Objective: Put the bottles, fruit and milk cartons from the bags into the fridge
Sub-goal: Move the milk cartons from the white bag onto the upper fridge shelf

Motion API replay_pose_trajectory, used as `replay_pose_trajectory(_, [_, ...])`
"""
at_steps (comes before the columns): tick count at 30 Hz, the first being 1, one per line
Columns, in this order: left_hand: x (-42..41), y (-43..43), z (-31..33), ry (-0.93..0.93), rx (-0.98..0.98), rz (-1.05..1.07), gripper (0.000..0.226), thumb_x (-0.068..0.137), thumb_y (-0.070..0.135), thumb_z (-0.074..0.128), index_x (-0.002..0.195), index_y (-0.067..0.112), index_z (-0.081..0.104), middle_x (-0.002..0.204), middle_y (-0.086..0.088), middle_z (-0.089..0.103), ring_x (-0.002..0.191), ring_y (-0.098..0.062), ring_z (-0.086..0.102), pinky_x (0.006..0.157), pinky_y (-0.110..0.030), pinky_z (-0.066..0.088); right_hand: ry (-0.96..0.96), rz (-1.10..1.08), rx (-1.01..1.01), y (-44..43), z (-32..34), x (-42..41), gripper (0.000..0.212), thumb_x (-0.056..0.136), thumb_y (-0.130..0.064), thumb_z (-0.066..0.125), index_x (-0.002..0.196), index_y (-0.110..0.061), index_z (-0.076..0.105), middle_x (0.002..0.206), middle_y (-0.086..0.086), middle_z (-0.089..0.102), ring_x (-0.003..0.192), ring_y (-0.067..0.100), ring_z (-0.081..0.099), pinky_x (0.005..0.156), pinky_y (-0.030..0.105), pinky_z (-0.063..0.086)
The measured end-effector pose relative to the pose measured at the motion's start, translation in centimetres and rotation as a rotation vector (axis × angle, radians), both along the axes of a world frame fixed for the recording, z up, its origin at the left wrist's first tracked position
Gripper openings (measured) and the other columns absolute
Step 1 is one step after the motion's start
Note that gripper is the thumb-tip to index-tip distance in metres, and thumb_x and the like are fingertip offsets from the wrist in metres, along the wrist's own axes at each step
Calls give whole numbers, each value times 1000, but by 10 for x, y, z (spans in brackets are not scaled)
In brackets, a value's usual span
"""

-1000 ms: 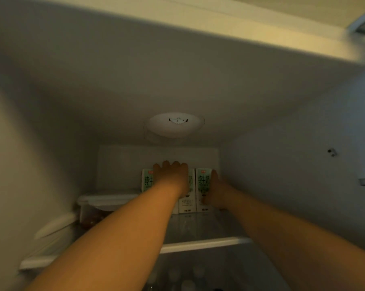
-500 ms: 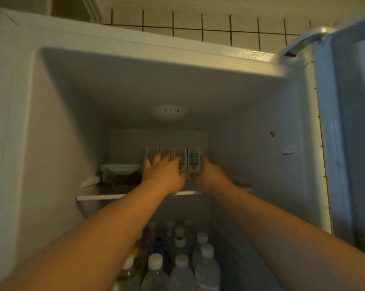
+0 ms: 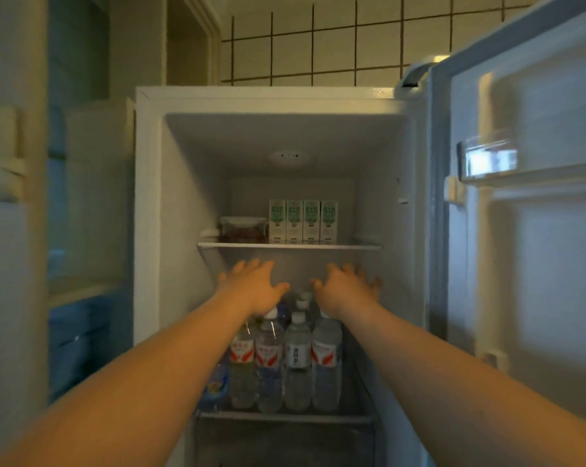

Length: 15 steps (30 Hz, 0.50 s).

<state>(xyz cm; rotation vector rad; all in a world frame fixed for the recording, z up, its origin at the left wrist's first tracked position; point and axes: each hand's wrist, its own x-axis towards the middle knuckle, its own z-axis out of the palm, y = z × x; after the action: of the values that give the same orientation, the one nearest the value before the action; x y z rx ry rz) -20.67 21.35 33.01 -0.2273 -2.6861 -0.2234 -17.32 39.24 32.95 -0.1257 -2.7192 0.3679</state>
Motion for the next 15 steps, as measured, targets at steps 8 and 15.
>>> replay_pose_trajectory(8, [109,-26,-39,101,102,80,66,97,65,37,155,33,27,165,0,20,151,-27,15,119,-56,17,39,143,-73,-28,-30,77,59,100,-54,33,153,-29,25,164,4,16,149,35,10,117,63,10])
replay_pose_trajectory(15, [237,-38,-99,104,132,161,64,99,64,28,157,39,15,168,4,9,154,-24,2,122,-56,7,161,311,-191,-43,-100,170,58,100,-54,32,154,-33,24,165,-1,16,151,30,7,119,59,8])
